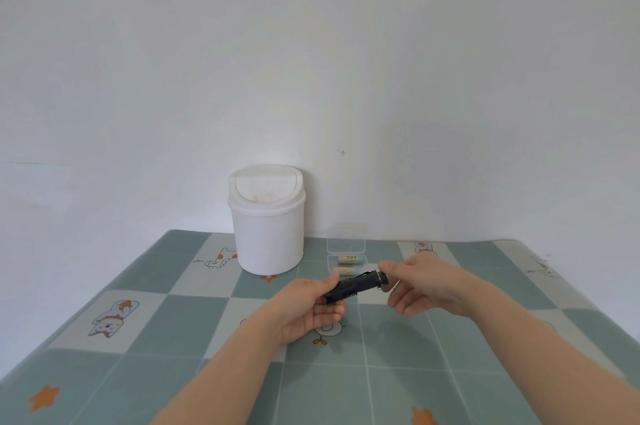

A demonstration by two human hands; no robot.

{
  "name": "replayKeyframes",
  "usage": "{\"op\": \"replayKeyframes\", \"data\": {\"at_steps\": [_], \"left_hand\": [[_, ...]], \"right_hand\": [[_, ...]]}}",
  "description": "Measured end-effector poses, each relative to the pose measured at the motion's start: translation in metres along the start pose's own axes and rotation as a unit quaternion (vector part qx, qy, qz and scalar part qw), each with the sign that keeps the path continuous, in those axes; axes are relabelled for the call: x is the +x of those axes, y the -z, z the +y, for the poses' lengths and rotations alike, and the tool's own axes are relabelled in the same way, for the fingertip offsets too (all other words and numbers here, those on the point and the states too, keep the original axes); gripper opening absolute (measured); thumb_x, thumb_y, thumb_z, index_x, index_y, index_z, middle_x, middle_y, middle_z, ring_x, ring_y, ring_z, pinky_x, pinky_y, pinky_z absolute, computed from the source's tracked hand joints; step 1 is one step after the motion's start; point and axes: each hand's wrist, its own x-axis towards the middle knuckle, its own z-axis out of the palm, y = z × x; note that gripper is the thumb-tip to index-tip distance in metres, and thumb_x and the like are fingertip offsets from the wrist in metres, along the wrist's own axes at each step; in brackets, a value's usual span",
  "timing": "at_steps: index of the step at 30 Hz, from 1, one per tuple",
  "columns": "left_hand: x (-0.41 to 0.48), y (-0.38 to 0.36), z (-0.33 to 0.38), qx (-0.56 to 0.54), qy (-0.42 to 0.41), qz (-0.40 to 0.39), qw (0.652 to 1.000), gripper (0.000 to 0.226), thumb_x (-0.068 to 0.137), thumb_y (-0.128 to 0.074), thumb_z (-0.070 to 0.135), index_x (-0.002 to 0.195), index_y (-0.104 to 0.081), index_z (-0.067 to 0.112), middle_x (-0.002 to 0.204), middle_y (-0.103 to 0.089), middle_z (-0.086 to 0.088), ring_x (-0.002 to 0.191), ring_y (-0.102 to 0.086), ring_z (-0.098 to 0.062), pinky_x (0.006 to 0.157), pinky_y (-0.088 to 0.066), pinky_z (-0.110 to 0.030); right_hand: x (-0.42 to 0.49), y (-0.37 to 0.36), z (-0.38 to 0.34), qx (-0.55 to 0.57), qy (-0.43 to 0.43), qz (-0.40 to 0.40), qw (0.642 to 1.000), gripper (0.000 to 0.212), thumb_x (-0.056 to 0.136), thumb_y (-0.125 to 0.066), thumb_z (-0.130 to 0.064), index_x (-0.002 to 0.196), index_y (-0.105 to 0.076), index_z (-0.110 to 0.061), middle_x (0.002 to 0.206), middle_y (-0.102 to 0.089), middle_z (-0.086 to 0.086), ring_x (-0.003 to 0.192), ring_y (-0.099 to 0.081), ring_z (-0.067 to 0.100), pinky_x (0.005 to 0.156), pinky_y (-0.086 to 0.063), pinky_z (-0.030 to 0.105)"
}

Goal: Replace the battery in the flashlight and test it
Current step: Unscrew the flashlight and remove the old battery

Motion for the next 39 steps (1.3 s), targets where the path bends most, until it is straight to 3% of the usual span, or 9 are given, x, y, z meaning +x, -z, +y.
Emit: {"op": "replayKeyframes", "data": {"at_steps": [2, 4, 9, 17, 22, 27, 32, 35, 39], "left_hand": [[0.001, 0.0, 0.0, 0.004, 0.0, 0.003, 1.0, 0.035, 0.091, -0.057, 0.029, 0.105, -0.06, -0.003, 0.064, -0.064, -0.009, 0.053, -0.061, -0.014, 0.055, -0.057, -0.021], [0.001, 0.0, 0.0, 0.004, 0.001, 0.006, 1.0, 0.035, 0.091, -0.057, 0.03, 0.104, -0.06, -0.002, 0.064, -0.064, -0.009, 0.053, -0.061, -0.014, 0.055, -0.057, -0.021], [-0.001, -0.002, 0.0, 0.006, -0.004, 0.006, 1.0, 0.037, 0.091, -0.057, 0.03, 0.107, -0.06, -0.003, 0.065, -0.064, -0.01, 0.053, -0.061, -0.014, 0.054, -0.056, -0.021], [-0.004, 0.001, -0.003, 0.024, -0.045, 0.002, 0.999, 0.031, 0.089, -0.062, 0.012, 0.115, -0.048, 0.005, 0.07, -0.066, -0.012, 0.059, -0.065, -0.018, 0.058, -0.057, -0.025], [-0.002, -0.008, 0.002, 0.059, 0.003, 0.025, 0.998, 0.053, 0.09, -0.046, 0.053, 0.093, -0.06, 0.002, 0.071, -0.067, -0.015, 0.053, -0.065, -0.019, 0.05, -0.057, -0.024], [-0.005, -0.002, -0.002, 0.056, -0.043, 0.001, 0.997, 0.032, 0.086, -0.064, 0.01, 0.115, -0.049, 0.006, 0.082, -0.066, -0.015, 0.061, -0.066, -0.018, 0.057, -0.058, -0.024], [-0.003, -0.004, 0.001, 0.057, -0.001, 0.017, 0.998, 0.044, 0.092, -0.051, 0.044, 0.099, -0.059, 0.002, 0.065, -0.065, -0.011, 0.051, -0.064, -0.016, 0.05, -0.056, -0.022], [-0.001, -0.002, -0.001, 0.057, -0.029, 0.001, 0.998, 0.031, 0.089, -0.061, 0.028, 0.11, -0.054, 0.006, 0.068, -0.064, -0.01, 0.053, -0.064, -0.015, 0.051, -0.056, -0.022], [-0.001, -0.001, -0.001, 0.038, -0.02, -0.002, 0.999, 0.026, 0.091, -0.057, 0.031, 0.093, -0.058, 0.005, 0.063, -0.062, -0.008, 0.049, -0.061, -0.013, 0.047, -0.053, -0.02]], "right_hand": [[0.0, 0.001, 0.001, 0.003, 0.029, -0.01, 1.0, 0.016, 0.088, -0.063, -0.016, 0.096, -0.066, -0.003, 0.08, -0.069, 0.012, 0.064, -0.066, 0.016, 0.061, -0.058, 0.026], [-0.001, 0.004, 0.0, 0.021, 0.055, -0.011, 0.998, 0.022, 0.081, -0.067, -0.001, 0.101, -0.063, -0.007, 0.094, -0.066, 0.012, 0.076, -0.066, 0.018, 0.062, -0.057, 0.026], [-0.002, 0.002, 0.002, 0.055, 0.02, -0.02, 0.998, 0.033, 0.085, -0.066, -0.031, 0.105, -0.063, -0.005, 0.091, -0.071, 0.019, 0.071, -0.069, 0.024, 0.062, -0.058, 0.029], [0.002, -0.003, 0.009, 0.088, 0.031, 0.0, 0.996, 0.015, 0.087, -0.064, -0.015, 0.091, -0.067, 0.0, 0.076, -0.07, 0.016, 0.061, -0.068, 0.019, 0.057, -0.057, 0.023], [0.001, -0.003, 0.004, 0.126, 0.052, -0.012, 0.991, 0.013, 0.087, -0.064, -0.011, 0.093, -0.066, 0.0, 0.075, -0.068, 0.015, 0.059, -0.066, 0.016, 0.056, -0.056, 0.021], [0.001, -0.006, 0.005, 0.116, 0.059, -0.012, 0.991, 0.015, 0.087, -0.064, -0.009, 0.096, -0.065, 0.003, 0.073, -0.067, 0.015, 0.057, -0.065, 0.015, 0.055, -0.056, 0.02], [0.001, -0.006, 0.004, 0.13, 0.069, -0.006, 0.989, 0.008, 0.087, -0.064, -0.007, 0.092, -0.066, -0.002, 0.075, -0.067, 0.015, 0.059, -0.065, 0.016, 0.057, -0.057, 0.02], [0.0, -0.005, 0.003, 0.115, 0.078, -0.003, 0.99, 0.007, 0.085, -0.065, -0.003, 0.091, -0.066, -0.003, 0.077, -0.067, 0.016, 0.062, -0.065, 0.018, 0.058, -0.057, 0.021], [0.001, -0.005, 0.006, 0.08, 0.087, 0.0, 0.993, 0.021, 0.078, -0.065, 0.009, 0.091, -0.068, -0.009, 0.084, -0.067, 0.013, 0.071, -0.066, 0.019, 0.064, -0.056, 0.025]]}}
